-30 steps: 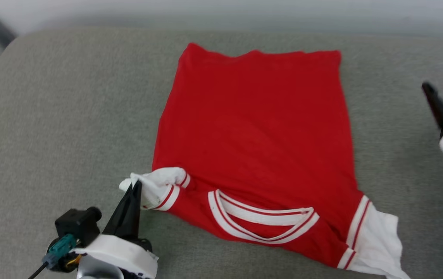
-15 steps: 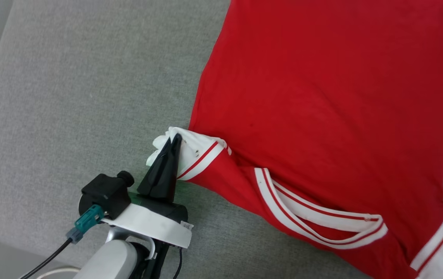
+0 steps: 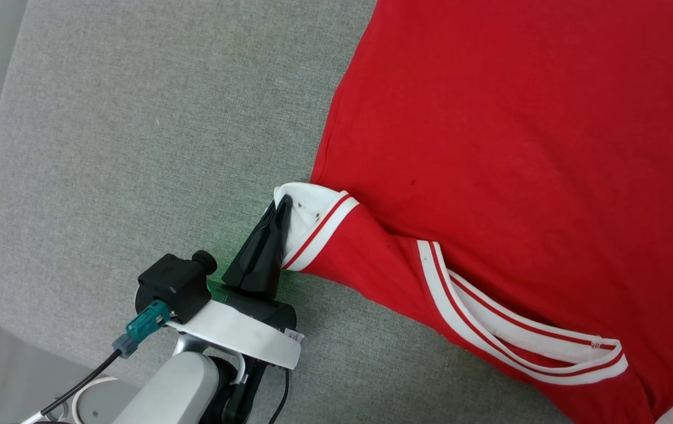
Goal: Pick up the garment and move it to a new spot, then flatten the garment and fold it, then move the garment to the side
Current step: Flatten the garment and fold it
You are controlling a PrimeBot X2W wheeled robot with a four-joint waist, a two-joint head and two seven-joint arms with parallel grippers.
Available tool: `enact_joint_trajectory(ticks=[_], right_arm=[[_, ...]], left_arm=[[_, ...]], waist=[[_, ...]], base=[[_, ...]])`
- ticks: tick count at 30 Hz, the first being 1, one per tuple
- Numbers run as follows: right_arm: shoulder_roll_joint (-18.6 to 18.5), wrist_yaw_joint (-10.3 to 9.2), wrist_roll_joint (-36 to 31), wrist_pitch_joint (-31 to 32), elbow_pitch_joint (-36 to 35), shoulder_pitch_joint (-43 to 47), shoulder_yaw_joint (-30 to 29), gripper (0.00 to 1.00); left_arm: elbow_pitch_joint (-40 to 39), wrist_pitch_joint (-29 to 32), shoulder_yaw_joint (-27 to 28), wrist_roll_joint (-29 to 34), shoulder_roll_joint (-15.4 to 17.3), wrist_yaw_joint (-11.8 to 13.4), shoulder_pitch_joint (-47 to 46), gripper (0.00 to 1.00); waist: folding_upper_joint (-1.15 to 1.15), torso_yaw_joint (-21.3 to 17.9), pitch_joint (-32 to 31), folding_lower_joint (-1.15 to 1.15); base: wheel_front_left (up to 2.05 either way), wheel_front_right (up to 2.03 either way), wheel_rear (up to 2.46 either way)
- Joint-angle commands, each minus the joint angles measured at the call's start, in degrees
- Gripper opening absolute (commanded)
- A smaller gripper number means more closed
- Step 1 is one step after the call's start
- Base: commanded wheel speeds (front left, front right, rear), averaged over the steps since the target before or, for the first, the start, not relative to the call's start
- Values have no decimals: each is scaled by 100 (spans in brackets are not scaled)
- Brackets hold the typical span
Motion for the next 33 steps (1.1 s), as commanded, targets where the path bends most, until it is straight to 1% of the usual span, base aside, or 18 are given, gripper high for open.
enact_joint_trajectory(ticks=[1, 4, 7, 10, 13, 14, 15, 16, 17, 18, 22, 24, 26, 28, 31, 33], right_arm=[[230, -8, -31, 256, 353, 546, 28, 0], [183, -5, 26, 135, 191, 472, 85, 0], [51, -5, 118, 45, 35, 391, 151, 0], [-128, -5, 273, -63, -163, 347, 349, 0], [-343, -5, 502, -130, -409, 411, 698, 0], [-530, -5, 748, -167, -586, 557, 994, 0], [-530, -5, 748, -167, -586, 557, 994, 0], [-736, -5, 986, -223, -824, 778, 1331, 0], [-852, -6, 1118, -240, -967, 893, 1476, 0], [-852, -6, 1118, -240, -967, 893, 1476, 0], [-1304, -6, 1605, -254, -1633, 1569, 1966, 0], [-1570, -6, 1815, -243, -1988, 1984, 2105, 0], [-1753, -6, 1995, -251, -2342, 2439, 2203, 0], [-1941, -6, 2165, -246, -2694, 2959, 2198, 0], [-2111, -6, 2324, -283, -3167, 3803, 2060, 0], [-2124, -6, 2399, -321, -3398, 4459, 1916, 0]], left_arm=[[26, -17, 12, 49, -32, -24, -71, 0], [77, -26, 33, 57, -46, -49, -66, 0], [115, -32, 71, 49, -47, -62, 5, 0], [158, -34, 116, 38, -18, -49, 96, 0], [219, -36, 166, 16, 39, -10, 198, 0], [266, -28, 195, 4, 89, 13, 264, 0], [266, -28, 195, 4, 89, 13, 264, 0], [301, 8, 235, -3, 166, 70, 370, 0], [291, 33, 256, -14, 210, 107, 427, 0], [291, 33, 256, -14, 210, 107, 427, 0], [293, 143, 349, -64, 370, 263, 651, 0], [268, 200, 388, -105, 437, 338, 782, 0], [226, 258, 427, -130, 508, 425, 923, 0], [174, 344, 459, -154, 583, 515, 1064, 0], [103, 433, 513, -224, 680, 616, 1269, 0], [79, 481, 538, -280, 734, 675, 1443, 0]], waist=[[0, 4, -12, 0], [0, 0, -75, 0], [0, -37, -186, 0], [0, -123, -371, 0], [0, -266, -634, 0], [0, -391, -850, 0], [0, -391, -850, 0], [0, -550, -1108, 0], [0, -631, -1232, 0], [0, -631, -1232, 0], [0, -996, -1751, 0], [0, -1179, -1994, 0], [0, -1371, -2247, 0], [0, -1542, -2452, 0], [0, -1791, -2742, 0], [0, -1939, -2950, 0]], base=[[0, 0, 0], [0, 0, 0], [0, 0, 0], [0, 0, 0], [0, 0, 0], [0, 0, 0], [0, 0, 0], [0, 0, 0], [0, 0, 0], [0, 0, 0], [0, 0, 0], [0, 0, 0], [0, 0, 0], [0, 0, 0], [0, 0, 0], [0, 0, 0]])
